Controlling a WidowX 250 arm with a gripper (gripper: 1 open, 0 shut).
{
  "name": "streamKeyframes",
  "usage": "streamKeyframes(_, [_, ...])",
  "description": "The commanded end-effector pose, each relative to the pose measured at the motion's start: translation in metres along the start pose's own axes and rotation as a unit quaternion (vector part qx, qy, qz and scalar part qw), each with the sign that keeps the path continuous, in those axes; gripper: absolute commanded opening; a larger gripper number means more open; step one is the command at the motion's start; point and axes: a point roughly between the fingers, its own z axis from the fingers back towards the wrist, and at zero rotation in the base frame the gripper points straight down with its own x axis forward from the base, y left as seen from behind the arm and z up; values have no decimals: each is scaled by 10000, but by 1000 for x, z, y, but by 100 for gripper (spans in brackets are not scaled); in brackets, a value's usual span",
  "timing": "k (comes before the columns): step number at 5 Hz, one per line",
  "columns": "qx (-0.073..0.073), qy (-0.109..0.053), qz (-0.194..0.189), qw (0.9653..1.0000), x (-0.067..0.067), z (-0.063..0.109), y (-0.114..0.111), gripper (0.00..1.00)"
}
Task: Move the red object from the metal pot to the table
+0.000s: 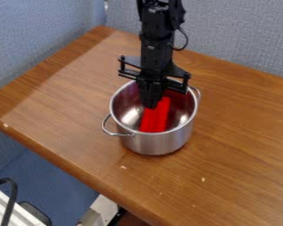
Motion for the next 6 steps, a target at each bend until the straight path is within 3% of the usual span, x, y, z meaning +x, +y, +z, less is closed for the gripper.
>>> streamKeyframes(1, [-41,-172,115,9998,8,9,3,0])
streamKeyframes(6, [-131,-31,253,9996,12,5,2,0])
